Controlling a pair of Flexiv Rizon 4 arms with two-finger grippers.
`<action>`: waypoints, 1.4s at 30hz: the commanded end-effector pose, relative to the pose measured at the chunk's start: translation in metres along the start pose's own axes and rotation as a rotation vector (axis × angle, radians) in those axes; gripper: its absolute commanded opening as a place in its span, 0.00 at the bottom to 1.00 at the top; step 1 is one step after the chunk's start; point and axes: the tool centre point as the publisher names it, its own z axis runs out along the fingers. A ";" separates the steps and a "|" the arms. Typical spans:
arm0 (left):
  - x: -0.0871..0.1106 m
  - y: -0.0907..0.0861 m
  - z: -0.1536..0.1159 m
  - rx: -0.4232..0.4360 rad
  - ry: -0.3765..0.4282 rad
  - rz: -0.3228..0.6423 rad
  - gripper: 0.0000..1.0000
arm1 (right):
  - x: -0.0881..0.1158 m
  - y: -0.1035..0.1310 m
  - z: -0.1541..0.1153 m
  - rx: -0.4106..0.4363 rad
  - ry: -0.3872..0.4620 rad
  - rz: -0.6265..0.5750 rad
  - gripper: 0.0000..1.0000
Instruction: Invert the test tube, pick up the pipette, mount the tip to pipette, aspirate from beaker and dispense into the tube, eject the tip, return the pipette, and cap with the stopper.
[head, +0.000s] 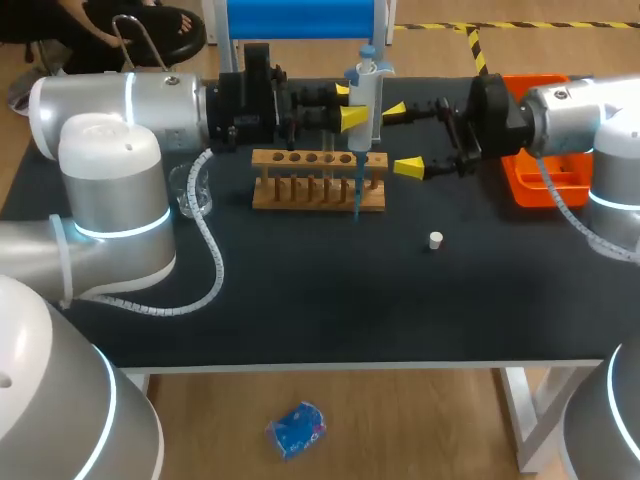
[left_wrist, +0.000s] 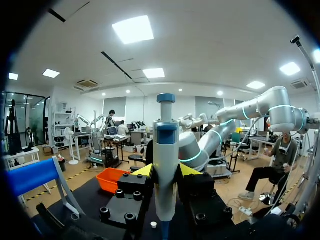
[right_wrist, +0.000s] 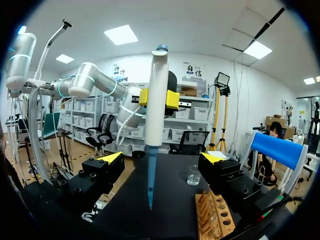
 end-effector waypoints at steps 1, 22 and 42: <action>-0.001 0.001 0.001 0.004 0.001 0.002 0.00 | 0.008 0.011 0.011 0.009 -0.007 0.005 1.00; -0.001 0.001 0.001 0.004 0.001 0.002 0.00 | 0.000 0.031 0.035 -0.048 0.034 0.094 1.00; -0.001 0.001 0.001 0.004 0.001 0.002 0.00 | 0.003 0.041 0.054 -0.040 0.075 0.058 0.83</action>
